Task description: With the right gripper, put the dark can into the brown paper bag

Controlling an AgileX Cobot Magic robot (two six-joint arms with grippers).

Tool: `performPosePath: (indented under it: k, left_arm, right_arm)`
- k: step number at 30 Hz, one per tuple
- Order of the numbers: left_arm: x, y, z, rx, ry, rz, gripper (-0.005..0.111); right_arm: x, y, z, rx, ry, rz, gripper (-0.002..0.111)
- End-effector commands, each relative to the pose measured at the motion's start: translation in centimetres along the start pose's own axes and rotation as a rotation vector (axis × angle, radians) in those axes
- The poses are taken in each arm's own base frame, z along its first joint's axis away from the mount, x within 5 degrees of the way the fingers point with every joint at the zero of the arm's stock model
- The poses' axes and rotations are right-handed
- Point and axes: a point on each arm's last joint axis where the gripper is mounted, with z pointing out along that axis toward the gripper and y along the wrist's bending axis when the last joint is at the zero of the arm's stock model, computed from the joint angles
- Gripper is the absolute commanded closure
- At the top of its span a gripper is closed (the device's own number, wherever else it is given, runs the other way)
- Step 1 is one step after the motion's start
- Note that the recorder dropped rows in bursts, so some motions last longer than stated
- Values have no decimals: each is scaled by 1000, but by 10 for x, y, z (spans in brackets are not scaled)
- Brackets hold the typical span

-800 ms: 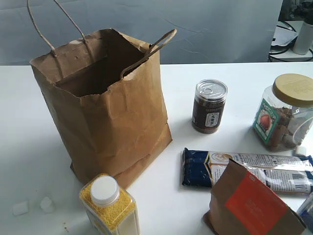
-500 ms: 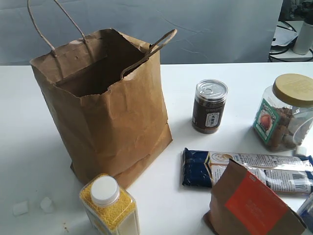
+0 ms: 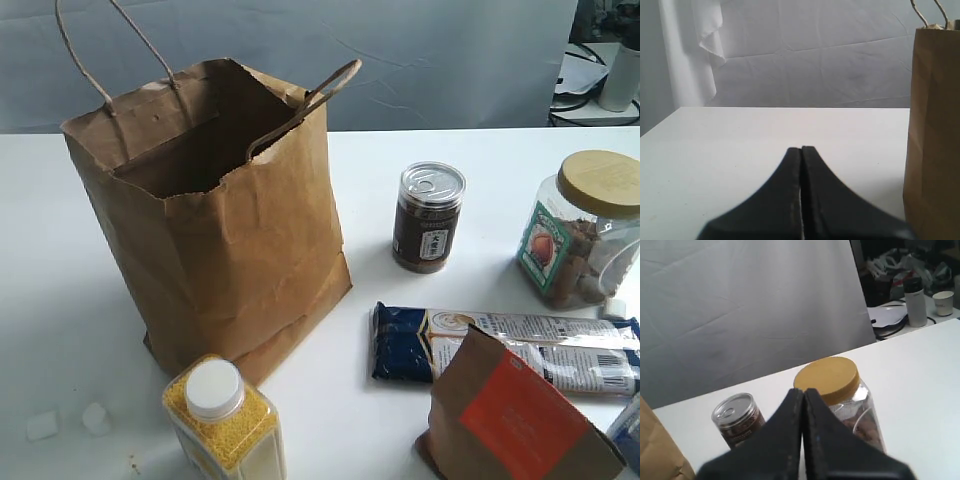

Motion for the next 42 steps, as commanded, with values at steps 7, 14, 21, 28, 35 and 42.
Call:
performPosePath:
  k: [7,14,21,28,35,42]
  left_arm:
    - [1,0,0,6,-5,0,107]
    - [1,0,0,6,-5,0,107]
    - [1,0,0,6,-5,0,107]
    - [1,0,0,6,-5,0,107]
    - [1,0,0,6,-5,0,107]
    - [1,0,0,6,-5,0,107]
  right_arm:
    - [-68,95,143,-57,651,-353,108]
    - [-67,145,226,-108,964,-428,64]
    - [-36,158,275,-117,1106,-420,10]
    - [4,157,313,-120,1157,-457,7]
    - [26,153,338,-114,1083,-491,7]
    - [45,146,352,-84,1069,-551,7]
